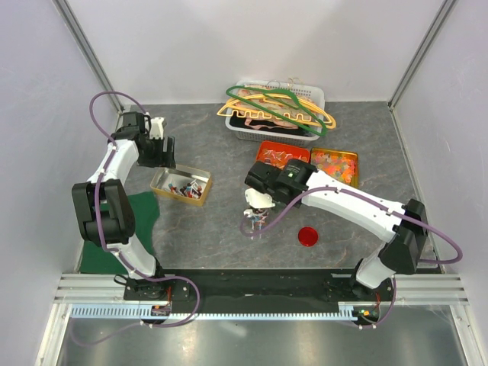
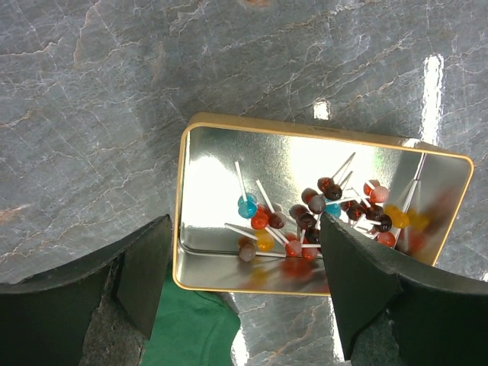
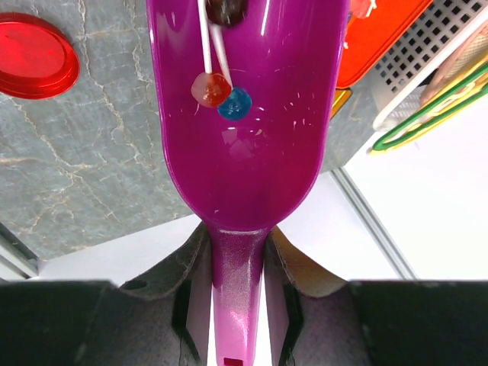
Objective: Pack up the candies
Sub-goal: Place the fake candies in the packing bottle.
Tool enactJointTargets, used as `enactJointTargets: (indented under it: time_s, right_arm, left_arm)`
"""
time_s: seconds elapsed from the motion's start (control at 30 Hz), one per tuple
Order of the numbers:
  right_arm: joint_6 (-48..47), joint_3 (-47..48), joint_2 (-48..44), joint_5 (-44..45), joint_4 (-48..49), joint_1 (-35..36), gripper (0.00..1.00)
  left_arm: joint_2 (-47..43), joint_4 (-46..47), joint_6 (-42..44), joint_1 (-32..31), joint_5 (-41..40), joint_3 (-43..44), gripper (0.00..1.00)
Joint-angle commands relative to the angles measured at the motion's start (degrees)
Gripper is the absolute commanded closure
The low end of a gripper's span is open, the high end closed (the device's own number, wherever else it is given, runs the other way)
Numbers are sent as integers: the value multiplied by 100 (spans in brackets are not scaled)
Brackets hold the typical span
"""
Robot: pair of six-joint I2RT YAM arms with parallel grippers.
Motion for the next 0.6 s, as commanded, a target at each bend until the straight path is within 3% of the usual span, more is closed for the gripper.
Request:
enactJointTargets:
  time_s: [0.0, 0.57]
  right_arm:
    - [-10, 238, 38, 361, -274, 117, 100]
    - [52, 475, 223, 774, -617, 380, 100]
  left_arm:
    - [-254, 218, -70, 7, 109, -94, 15]
    - [-219, 367, -70, 7, 135, -261, 15]
